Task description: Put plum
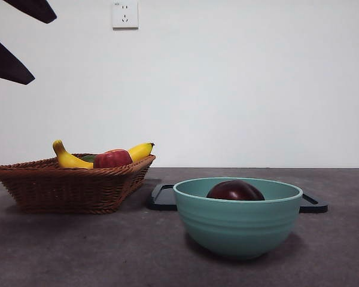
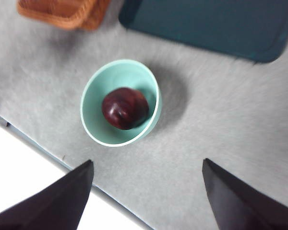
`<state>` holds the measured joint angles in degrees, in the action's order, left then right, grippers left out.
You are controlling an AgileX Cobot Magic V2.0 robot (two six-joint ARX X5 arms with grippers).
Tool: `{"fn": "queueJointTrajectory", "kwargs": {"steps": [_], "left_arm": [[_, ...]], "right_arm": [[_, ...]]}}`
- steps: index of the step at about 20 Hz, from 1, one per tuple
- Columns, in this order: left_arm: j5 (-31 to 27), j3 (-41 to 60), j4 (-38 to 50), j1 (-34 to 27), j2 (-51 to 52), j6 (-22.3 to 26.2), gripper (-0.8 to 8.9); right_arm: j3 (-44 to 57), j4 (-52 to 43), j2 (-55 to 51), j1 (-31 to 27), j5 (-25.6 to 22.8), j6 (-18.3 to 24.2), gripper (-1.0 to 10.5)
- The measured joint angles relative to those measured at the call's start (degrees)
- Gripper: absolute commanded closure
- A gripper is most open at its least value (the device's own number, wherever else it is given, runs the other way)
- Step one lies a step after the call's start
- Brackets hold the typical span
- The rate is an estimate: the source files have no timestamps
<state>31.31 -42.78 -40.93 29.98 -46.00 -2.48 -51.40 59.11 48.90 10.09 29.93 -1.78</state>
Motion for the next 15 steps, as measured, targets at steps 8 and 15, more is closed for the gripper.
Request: {"fn": "queueJointTrajectory", "kwargs": {"steps": [8,15], "left_arm": [[0.02,0.0,0.0,0.0,0.0,0.0,4.4],[0.02,0.0,0.0,0.0,0.0,0.0,4.4]], "right_arm": [[8.76,-22.56,11.78,11.96,-6.6,-8.39,6.2],[8.76,-31.95,24.24,19.52,-16.39,-10.69,7.0]]}}
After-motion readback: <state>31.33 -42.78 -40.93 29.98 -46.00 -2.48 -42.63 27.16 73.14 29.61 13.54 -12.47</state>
